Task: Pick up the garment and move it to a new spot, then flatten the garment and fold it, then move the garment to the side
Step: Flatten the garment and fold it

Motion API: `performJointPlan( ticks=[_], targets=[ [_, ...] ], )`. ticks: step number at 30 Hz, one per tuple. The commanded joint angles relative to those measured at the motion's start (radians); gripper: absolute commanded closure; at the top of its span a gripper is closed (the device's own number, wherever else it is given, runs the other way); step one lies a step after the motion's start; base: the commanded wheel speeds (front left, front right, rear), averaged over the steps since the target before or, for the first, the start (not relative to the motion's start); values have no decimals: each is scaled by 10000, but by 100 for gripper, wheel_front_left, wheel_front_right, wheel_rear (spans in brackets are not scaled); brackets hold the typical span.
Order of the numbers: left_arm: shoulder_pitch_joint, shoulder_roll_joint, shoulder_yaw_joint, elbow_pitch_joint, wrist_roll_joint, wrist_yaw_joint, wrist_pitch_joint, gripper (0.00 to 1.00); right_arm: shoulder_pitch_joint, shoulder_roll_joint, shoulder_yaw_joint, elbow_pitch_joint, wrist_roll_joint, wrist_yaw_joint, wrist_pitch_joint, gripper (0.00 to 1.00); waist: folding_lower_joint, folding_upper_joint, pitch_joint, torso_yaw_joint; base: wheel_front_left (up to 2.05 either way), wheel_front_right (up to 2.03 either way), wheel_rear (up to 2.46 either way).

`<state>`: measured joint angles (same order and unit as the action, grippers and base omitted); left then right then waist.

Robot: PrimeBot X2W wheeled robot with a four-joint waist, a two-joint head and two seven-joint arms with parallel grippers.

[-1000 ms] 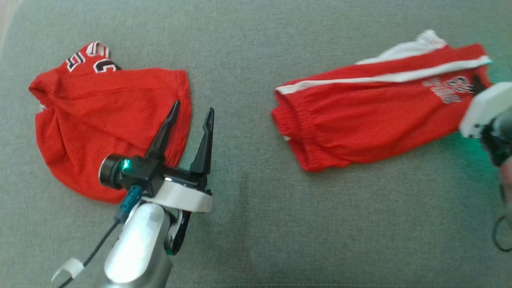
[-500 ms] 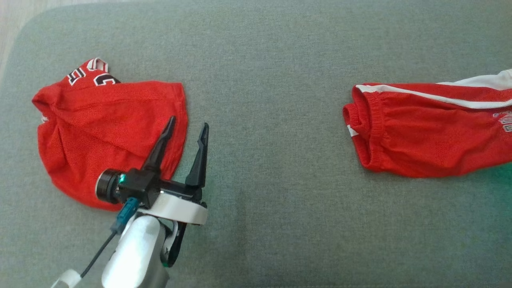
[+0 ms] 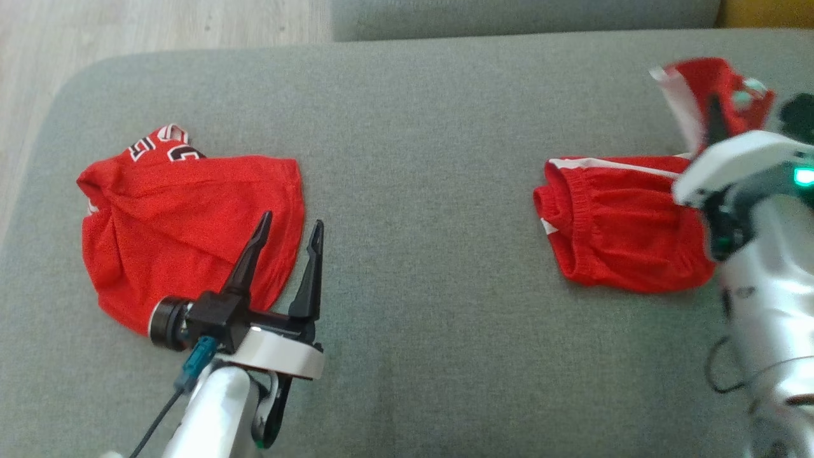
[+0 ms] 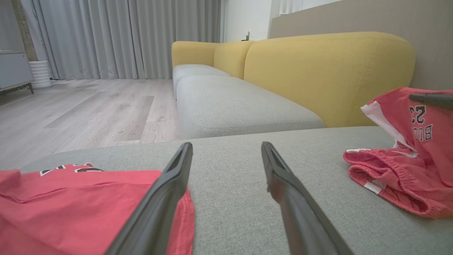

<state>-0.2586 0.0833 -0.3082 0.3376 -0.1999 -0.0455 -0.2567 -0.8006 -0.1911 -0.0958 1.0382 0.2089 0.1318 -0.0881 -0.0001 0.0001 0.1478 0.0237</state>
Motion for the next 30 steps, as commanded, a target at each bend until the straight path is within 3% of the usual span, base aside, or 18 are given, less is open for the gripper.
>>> performJointPlan(
  ticks=[1,9,23,24,25,30],
  targets=[
    [-127,68,455,-279,58,-52,-51,0,-61,385,525,-609,214,-11,-32,100,1,-1,-196,11,0,0,0],
    [120,36,509,-293,42,-62,-51,0,986,1289,2283,-2052,1336,-11,365,100,1,-1,-501,148,0,0,0],
    [312,22,599,-291,38,-56,-51,0,3285,1400,4965,-2950,1672,-11,1371,100,1,-1,-620,221,0,0,0],
    [313,17,591,-274,37,-60,-51,0,3372,1347,5139,-2940,1526,-11,1398,91,1,-1,-627,192,0,0,0],
    [311,10,581,-262,35,-65,-51,0,3450,1313,5238,-2941,1457,-11,1381,0,1,-1,-635,155,0,0,0],
    [261,-11,566,-263,35,-64,-51,0,3589,1231,5150,-3310,1276,-11,615,0,1,-1,-617,-86,0,0,0]
  ],
)
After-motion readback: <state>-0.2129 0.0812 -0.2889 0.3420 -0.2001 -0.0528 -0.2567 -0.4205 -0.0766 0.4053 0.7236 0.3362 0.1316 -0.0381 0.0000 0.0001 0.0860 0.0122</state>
